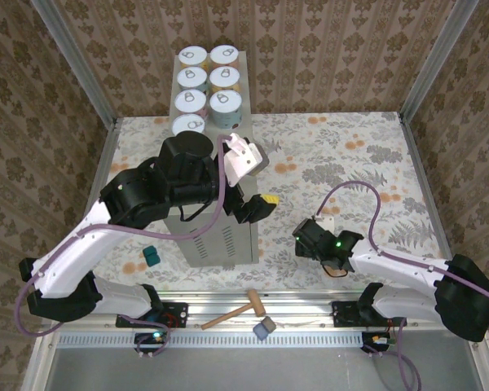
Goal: Place and organize the canned foods onto the counter
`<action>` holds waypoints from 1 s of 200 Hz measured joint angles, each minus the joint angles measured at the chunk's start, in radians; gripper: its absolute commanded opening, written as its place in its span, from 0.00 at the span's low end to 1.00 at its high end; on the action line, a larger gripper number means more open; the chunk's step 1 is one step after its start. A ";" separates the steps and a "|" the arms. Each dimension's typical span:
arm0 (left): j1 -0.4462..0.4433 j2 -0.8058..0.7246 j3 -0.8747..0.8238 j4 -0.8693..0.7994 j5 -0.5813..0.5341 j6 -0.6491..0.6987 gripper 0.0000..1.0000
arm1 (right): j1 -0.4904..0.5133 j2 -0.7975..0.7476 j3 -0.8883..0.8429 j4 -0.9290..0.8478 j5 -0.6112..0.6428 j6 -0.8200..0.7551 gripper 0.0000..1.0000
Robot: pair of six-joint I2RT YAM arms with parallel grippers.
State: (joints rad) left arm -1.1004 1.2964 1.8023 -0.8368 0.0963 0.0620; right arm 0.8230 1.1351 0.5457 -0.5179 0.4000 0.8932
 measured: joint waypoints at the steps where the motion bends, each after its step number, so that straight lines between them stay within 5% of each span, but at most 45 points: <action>1: 0.000 0.000 0.000 0.000 0.000 0.000 1.00 | 0.000 0.000 0.000 0.000 0.000 0.000 0.74; 86: -0.005 -0.014 -0.001 -0.001 -0.064 0.025 1.00 | 0.000 -0.029 0.064 -0.058 0.005 -0.091 0.65; 200: -0.005 -0.079 0.008 -0.065 -0.281 0.048 1.00 | -0.035 -0.054 0.701 -0.327 -0.006 -0.455 0.66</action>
State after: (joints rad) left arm -1.1057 1.2179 1.8099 -0.9020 -0.1844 0.1097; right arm 0.7879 1.0813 1.2469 -0.8444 0.3943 0.4385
